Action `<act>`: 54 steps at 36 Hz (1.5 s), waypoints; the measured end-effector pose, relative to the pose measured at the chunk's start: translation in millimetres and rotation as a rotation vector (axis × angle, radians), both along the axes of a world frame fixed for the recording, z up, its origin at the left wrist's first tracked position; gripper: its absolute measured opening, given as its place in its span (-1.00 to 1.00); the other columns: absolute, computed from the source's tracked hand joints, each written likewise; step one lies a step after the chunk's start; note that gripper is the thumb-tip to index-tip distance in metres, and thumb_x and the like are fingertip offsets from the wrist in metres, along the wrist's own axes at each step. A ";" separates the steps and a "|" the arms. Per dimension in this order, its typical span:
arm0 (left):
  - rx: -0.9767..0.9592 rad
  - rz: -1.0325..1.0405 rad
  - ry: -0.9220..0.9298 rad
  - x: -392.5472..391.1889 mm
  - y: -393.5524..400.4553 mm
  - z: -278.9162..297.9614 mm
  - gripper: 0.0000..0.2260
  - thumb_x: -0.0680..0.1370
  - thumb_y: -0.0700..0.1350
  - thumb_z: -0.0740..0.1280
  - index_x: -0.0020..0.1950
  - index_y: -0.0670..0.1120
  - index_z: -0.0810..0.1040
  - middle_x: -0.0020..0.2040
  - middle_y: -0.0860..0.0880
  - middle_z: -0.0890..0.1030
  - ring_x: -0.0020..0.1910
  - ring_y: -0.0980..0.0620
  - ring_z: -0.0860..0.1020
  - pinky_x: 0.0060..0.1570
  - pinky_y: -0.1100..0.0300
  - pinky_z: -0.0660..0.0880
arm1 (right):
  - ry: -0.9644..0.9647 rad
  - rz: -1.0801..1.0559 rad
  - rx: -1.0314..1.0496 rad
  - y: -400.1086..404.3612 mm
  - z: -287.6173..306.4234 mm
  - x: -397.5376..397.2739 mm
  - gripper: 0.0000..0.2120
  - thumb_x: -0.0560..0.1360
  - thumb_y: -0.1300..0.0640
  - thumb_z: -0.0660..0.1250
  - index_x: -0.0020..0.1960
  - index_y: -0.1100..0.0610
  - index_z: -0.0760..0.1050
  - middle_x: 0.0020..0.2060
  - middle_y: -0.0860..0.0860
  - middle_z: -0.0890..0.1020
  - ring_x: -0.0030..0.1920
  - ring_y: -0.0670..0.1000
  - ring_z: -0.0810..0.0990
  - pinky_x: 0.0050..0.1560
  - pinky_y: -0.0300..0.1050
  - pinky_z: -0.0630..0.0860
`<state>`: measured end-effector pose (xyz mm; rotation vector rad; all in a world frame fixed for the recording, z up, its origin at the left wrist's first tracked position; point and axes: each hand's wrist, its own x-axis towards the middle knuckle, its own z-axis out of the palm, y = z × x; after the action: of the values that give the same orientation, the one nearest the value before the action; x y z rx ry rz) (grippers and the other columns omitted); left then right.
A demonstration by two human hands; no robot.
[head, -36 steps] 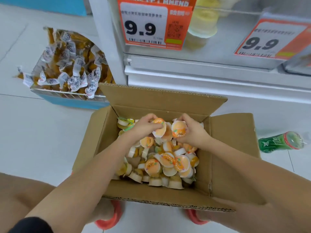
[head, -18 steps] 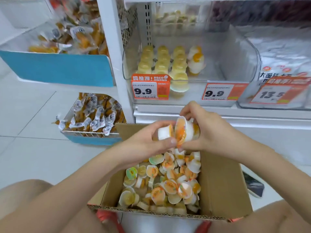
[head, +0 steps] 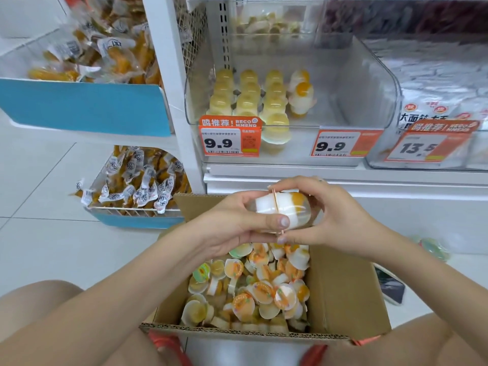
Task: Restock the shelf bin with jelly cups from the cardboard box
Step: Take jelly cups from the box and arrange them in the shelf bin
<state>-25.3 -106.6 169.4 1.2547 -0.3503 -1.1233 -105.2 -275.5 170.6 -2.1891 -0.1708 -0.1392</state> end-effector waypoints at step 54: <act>0.492 0.274 -1.229 76.5 -4.5 -11.5 -0.53 0.39 -0.13 0.48 0.21 -0.05 0.34 0.12 0.07 0.32 0.04 0.15 0.38 0.03 0.29 0.32 | 0.276 -0.467 -0.602 -107.4 29.5 179.2 -0.63 0.33 -0.01 0.49 0.01 0.14 0.47 -0.12 0.06 0.53 -0.10 0.09 0.48 -0.12 -0.15 0.34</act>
<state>51.1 -111.1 157.9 2.2725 -0.7969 -0.0626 74.0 -382.9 200.0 -2.7844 0.5227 -0.0447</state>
